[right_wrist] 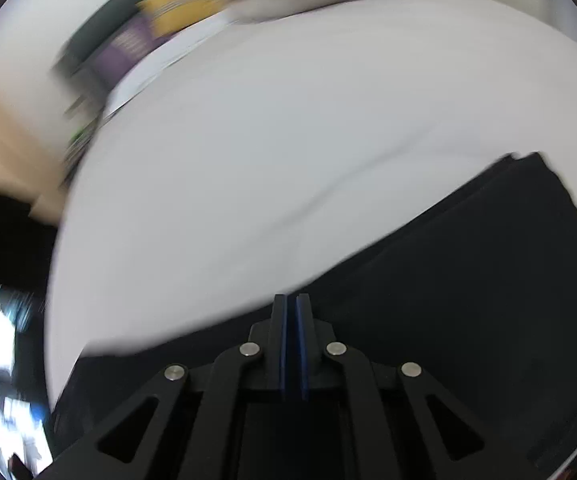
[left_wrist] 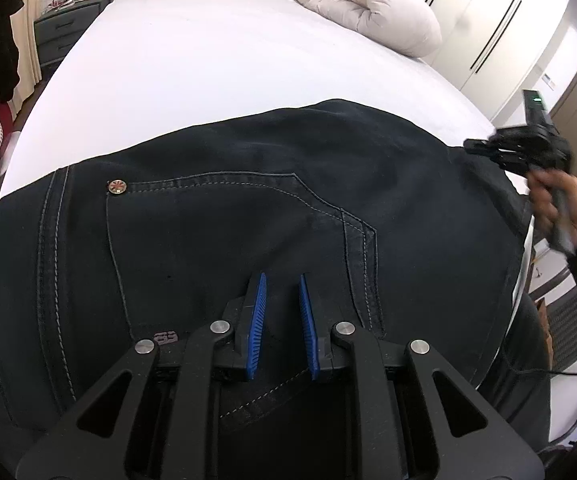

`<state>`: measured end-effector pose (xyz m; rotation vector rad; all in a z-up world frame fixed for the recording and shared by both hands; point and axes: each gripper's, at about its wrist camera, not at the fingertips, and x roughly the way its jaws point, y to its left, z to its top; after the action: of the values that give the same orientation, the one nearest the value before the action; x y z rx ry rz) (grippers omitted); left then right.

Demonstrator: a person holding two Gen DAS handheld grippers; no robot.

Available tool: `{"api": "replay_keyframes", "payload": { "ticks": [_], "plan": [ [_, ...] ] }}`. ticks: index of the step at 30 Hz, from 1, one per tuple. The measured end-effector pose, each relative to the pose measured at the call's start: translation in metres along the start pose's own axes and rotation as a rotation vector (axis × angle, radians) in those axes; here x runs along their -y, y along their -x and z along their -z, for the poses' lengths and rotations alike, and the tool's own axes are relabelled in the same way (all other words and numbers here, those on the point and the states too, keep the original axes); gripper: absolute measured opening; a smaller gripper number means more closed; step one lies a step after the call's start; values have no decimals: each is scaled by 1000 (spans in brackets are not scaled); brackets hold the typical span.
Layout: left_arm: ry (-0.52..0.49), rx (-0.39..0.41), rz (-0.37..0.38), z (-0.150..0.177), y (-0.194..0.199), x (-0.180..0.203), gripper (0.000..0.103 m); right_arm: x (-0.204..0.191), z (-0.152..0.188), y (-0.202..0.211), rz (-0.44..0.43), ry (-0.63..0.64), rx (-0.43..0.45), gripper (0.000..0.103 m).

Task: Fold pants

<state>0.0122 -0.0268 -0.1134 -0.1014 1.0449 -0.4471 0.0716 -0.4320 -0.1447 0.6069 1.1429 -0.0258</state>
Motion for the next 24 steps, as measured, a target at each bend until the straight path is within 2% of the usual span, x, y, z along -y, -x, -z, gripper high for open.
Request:
{"api": "replay_keyframes", "payload": {
  "ticks": [2,4,5,7,8,10,13,15,17,19,21,23,24],
  "plan": [
    [-4,2,-5,3,2,-1,17,-20,19,-9,-47,92,-88,6],
    [-8,2,-9,6,4,0,17,-19,24,-30,-41,107,-143,6],
    [-8,2,-10,6,2,4,17,-6,22,-43,-38,69,-147,0],
    [-1,1,-9,5,7,2,17,23,7,-51,-109,-41,-128,0],
    [3,2,-6,5,9,0,17,35,-5,-49,-98,-69,-101,0],
    [13,3,-1,5,9,-2,17,53,-28,-44,27,-47,-20,0],
    [9,5,-8,7,9,-2,17,85,-48,-24,200,-151,72,0],
    [12,8,-10,9,11,-3,17,98,-52,7,188,-207,146,5],
    [22,12,-6,10,12,-7,17,99,-46,38,172,-167,171,12],
    [22,11,-8,12,11,-8,17,101,-34,50,163,-152,136,12],
    [23,10,-11,12,12,-10,17,109,-31,42,130,-147,64,12],
    [23,8,-16,12,11,-10,17,120,-33,27,173,-148,8,12],
    [23,6,-18,13,11,-9,17,128,-37,14,185,-167,-2,7]
  ]
}}
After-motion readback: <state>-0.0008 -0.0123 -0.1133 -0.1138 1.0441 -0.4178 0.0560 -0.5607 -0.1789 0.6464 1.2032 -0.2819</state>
